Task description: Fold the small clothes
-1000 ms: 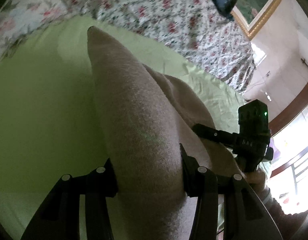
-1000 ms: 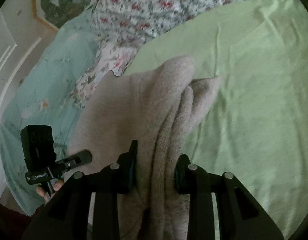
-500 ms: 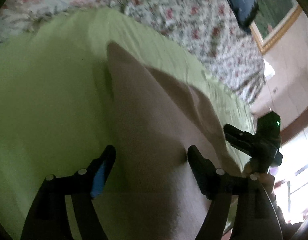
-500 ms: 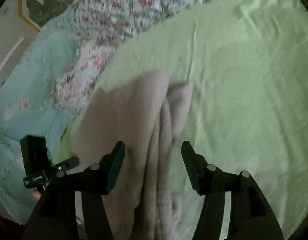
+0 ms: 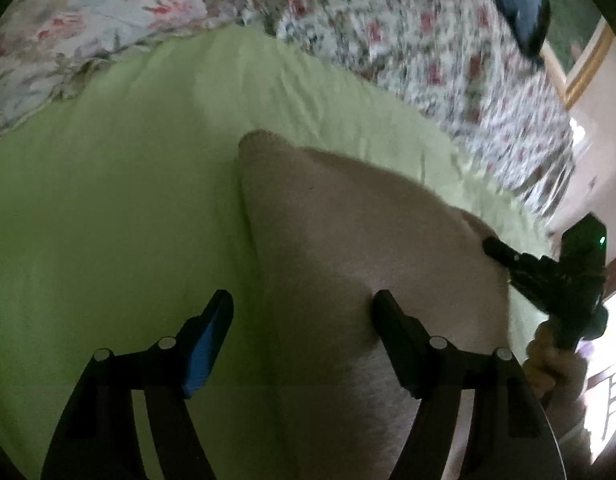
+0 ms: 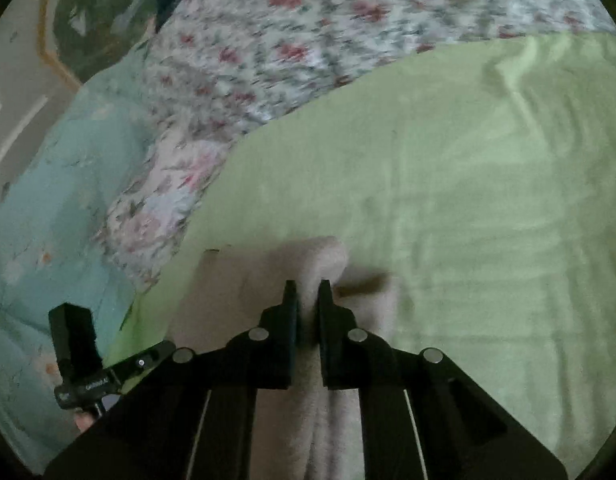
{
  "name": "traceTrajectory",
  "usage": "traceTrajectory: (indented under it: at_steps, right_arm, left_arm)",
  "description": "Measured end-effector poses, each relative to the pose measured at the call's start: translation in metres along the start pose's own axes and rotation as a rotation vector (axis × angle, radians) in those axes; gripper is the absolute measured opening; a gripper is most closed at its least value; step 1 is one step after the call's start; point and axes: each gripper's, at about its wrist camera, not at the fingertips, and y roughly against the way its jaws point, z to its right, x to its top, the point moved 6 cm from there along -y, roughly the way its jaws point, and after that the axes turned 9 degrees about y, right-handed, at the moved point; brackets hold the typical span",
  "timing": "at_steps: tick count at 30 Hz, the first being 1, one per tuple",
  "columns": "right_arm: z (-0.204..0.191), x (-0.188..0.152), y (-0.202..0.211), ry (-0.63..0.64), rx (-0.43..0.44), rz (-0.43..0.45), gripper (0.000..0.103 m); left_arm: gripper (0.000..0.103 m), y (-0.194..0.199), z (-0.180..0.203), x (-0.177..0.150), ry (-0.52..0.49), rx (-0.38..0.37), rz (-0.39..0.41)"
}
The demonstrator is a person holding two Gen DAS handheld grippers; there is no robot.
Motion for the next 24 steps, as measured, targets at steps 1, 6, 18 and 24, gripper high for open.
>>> traceTrajectory:
  at_steps: [1,6,18,24]
  right_arm:
    - [0.008,-0.006,-0.005,-0.012,-0.017,-0.028,0.010]
    - [0.021,-0.017,-0.021,-0.064,-0.002,-0.073,0.016]
    - [-0.045,-0.040,0.076,0.039,0.020,0.058,0.017]
    - [-0.089,-0.099,0.077,0.082,0.116,-0.014,0.017]
  left_arm:
    - [0.072,-0.005,0.002,-0.002,-0.007,0.019,-0.005]
    - [0.072,0.000,0.005,-0.004,-0.010,0.046,0.006]
    - [0.065,0.104,0.051,-0.071,-0.119,-0.183,0.082]
    - [0.065,0.106,0.072,-0.124,-0.195,-0.275,0.026]
